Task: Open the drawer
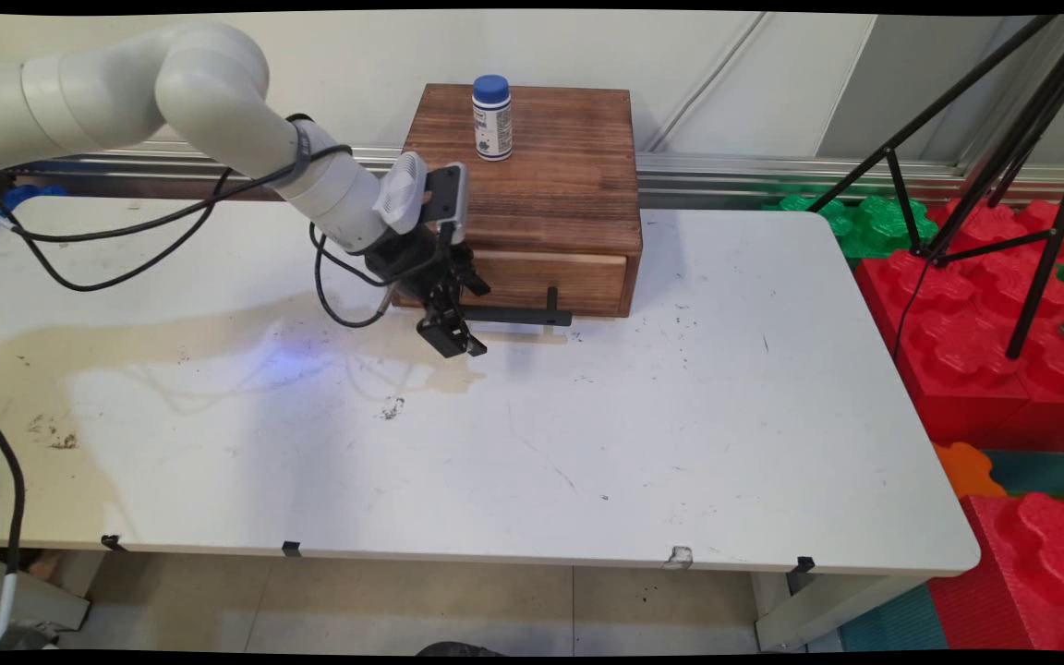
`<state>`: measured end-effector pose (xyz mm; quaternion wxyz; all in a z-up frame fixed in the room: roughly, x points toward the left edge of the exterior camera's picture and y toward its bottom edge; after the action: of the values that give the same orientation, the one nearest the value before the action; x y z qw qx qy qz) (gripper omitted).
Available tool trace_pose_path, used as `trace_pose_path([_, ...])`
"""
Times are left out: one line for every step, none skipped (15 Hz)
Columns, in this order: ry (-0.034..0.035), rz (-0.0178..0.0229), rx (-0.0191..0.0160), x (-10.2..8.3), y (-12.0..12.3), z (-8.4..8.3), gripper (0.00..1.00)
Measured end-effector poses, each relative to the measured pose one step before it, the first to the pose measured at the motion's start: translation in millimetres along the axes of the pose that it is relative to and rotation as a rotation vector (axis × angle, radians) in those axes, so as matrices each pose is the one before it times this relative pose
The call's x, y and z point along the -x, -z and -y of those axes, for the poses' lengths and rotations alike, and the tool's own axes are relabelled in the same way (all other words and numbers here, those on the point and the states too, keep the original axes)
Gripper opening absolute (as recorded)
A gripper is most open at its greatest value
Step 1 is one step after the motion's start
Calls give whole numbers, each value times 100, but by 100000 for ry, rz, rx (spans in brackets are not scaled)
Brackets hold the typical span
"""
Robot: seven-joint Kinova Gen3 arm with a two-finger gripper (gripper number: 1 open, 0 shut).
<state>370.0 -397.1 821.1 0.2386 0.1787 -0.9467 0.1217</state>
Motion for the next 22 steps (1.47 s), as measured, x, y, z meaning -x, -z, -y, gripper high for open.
trace_pose_path([-260, 194, -6, -38, -128, -49, 100])
trace_pose_path([-382, 313, 28, -47, -199, -75, 100])
trace_pose_path([-230, 301, -63, -5, -126, -47, 100])
trace_pose_path([-198, 326, -51, 10, -134, -52, 100])
trace_pose_path([-306, 387, 62, 33, -165, -93, 100])
trace_pose_path([-297, 337, 102, 34, -154, -105, 100])
trace_pose_path([-193, 267, 154, 33, -129, -107, 100])
trace_pose_path([-194, 167, 58, 14, -83, -79, 100])
trace_pose_path([-178, 202, 132, 23, -104, -99, 100])
trace_pose_path([-142, 130, 95, 10, -70, -77, 100])
trace_pose_path([-143, 177, 96, 35, -85, -113, 100])
trace_pose_path([-128, 63, 93, 8, -48, -83, 100])
trace_pose_path([-239, 63, 154, -7, -71, -109, 100])
trace_pose_path([-230, 21, 115, -18, -51, -83, 100])
trace_pose_path([-350, 53, 181, -7, -75, -151, 100])
trace_pose_path([-300, 32, 167, -9, -46, -154, 100])
trace_pose_path([-167, 27, 120, -3, -28, -105, 100])
trace_pose_path([-280, 33, 228, -4, -40, -183, 100])
trace_pose_path([-417, -28, 204, -28, -13, -212, 100])
trace_pose_path([-381, -123, 165, -35, 19, -214, 100])
trace_pose_path([-298, -107, 192, -39, 15, -188, 100])
trace_pose_path([-262, -122, 168, -2, 54, -231, 100])
